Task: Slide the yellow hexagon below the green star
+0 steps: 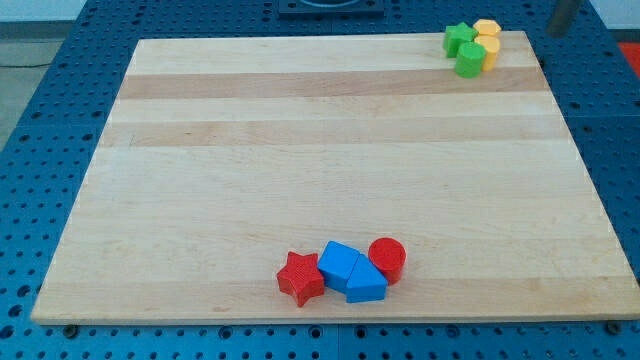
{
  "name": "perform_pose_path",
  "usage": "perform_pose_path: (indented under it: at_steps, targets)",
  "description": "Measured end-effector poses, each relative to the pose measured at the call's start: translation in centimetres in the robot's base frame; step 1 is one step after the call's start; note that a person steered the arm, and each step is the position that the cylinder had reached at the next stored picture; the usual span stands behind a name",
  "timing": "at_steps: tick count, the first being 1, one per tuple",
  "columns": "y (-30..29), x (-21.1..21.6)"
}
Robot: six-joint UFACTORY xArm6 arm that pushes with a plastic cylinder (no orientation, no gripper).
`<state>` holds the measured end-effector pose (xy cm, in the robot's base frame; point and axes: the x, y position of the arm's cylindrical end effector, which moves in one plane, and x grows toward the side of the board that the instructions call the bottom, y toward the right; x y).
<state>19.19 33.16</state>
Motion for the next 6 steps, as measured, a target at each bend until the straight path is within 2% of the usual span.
perform_pose_path:
  at_steps: [3, 6]
  targets:
    - [-7.2, 0.3]
    - [-14.2, 4.4]
